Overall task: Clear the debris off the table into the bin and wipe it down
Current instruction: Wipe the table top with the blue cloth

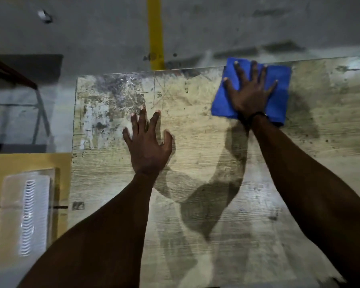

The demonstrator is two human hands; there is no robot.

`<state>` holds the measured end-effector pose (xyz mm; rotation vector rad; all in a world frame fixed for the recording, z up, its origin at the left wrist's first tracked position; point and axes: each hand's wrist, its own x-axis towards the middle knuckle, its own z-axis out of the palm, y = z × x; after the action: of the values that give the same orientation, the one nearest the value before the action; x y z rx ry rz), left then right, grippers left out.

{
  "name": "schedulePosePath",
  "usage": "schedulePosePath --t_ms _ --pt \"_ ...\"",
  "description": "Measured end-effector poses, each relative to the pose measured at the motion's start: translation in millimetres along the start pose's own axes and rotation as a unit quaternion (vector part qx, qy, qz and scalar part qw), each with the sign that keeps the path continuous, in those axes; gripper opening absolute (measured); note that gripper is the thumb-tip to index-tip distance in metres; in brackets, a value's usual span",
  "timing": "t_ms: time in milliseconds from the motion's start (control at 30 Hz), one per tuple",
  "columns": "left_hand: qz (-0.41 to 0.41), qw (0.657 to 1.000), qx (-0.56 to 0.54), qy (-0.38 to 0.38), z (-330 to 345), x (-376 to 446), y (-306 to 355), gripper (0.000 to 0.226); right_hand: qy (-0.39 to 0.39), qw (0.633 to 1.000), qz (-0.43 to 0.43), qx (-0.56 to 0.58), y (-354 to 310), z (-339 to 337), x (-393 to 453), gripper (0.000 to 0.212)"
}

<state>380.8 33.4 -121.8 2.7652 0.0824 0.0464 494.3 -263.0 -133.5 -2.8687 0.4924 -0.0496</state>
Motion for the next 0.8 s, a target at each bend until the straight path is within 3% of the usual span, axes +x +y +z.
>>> schedulePosePath --t_ms 67,133,233,333,500,633,700,800 --pt "0.000 1.000 0.000 -0.005 -0.3 -0.4 -0.7 0.066 0.001 0.999 0.048 0.009 -10.1 -0.3 -1.7 0.074" --pt "0.001 1.000 0.001 -0.003 0.3 -1.4 -1.2 0.066 -0.006 0.999 0.041 0.004 -36.6 8.3 -12.9 0.076" --pt "0.003 1.000 -0.002 0.006 2.1 -1.2 -1.0 0.065 -0.022 0.994 -0.108 -0.008 -77.0 25.4 -46.6 0.075" --pt "0.006 1.000 0.009 0.019 3.2 -0.4 -1.8 0.065 -0.028 0.974 -0.224 -0.002 -71.7 28.9 -66.9 0.071" --pt "0.000 1.000 0.009 0.007 2.1 -0.1 0.0 0.064 -0.002 0.998 -0.068 -0.020 1.3 7.0 -34.3 0.072" --pt "-0.001 1.000 0.005 0.001 -1.0 0.1 1.4 0.065 0.011 0.999 0.053 0.006 -35.4 10.8 -29.0 0.074" --pt "0.002 1.000 0.011 0.004 -0.5 0.3 0.6 0.065 0.000 1.000 -0.019 0.003 -79.5 22.9 -38.2 0.076" --pt "0.002 1.000 0.009 0.009 1.9 1.6 -3.0 0.066 -0.041 0.973 -0.225 0.000 -128.8 37.1 -55.9 0.073"
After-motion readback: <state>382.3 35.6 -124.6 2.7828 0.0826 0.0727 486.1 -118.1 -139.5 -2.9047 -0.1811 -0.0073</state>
